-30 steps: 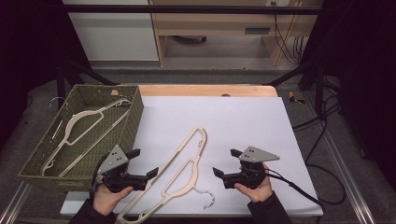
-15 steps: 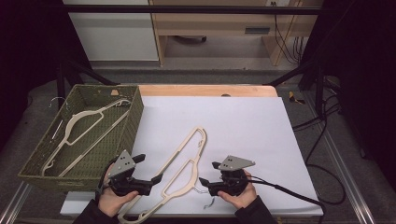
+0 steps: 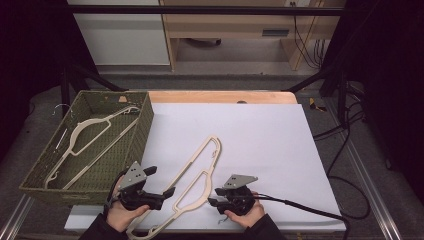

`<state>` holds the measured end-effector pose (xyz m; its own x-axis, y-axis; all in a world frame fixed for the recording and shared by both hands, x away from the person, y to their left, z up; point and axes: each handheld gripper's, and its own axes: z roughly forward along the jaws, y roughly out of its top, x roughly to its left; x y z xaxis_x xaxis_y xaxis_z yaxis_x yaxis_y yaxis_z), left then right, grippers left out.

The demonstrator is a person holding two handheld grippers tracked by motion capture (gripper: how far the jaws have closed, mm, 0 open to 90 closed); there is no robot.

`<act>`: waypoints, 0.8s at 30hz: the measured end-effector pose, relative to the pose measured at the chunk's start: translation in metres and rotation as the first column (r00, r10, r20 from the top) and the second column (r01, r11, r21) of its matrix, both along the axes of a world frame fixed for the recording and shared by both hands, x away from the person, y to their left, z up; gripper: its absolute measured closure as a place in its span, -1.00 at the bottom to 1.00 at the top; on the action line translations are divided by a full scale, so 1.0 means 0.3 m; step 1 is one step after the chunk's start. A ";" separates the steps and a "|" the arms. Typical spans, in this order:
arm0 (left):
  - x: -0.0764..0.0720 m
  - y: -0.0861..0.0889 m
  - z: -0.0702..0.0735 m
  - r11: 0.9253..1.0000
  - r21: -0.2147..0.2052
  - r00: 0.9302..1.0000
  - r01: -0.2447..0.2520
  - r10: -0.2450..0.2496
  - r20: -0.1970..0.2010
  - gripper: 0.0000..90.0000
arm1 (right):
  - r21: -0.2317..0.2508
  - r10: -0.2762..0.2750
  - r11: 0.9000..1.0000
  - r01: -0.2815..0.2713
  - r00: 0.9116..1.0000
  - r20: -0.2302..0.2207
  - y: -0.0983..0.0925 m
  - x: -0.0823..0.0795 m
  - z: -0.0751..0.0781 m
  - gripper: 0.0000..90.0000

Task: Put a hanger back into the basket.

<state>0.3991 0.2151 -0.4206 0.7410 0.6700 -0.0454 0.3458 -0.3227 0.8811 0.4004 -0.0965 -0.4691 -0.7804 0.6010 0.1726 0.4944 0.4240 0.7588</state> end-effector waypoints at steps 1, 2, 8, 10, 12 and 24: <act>0.001 0.000 -0.001 1.000 0.000 1.000 0.000 0.000 0.000 -0.85 | 0.000 0.000 1.000 0.000 1.000 -0.001 0.002 0.001 -0.004 0.34; 0.001 0.000 -0.001 1.000 0.000 1.000 0.000 0.000 0.000 -0.85 | 0.000 0.000 1.000 0.000 1.000 -0.001 0.002 0.001 -0.004 0.34; 0.005 0.001 -0.006 1.000 0.000 1.000 -0.005 0.005 -0.010 -0.85 | -0.029 0.026 0.999 -0.027 0.999 -0.033 0.012 0.002 -0.033 0.59; 0.004 0.000 -0.005 1.000 0.000 1.000 -0.005 0.005 -0.009 -0.85 | -0.032 0.028 0.999 -0.029 0.999 -0.039 0.014 0.001 -0.037 0.67; 0.004 -0.001 -0.006 1.000 0.001 1.000 -0.006 0.006 -0.010 -0.85 | -0.031 0.023 0.999 -0.025 0.999 -0.048 0.018 0.000 -0.042 0.73; 0.002 -0.013 -0.009 1.000 0.008 1.000 0.003 -0.003 -0.018 -0.84 | -0.014 0.028 0.999 -0.029 0.996 -0.084 0.023 -0.001 -0.048 0.97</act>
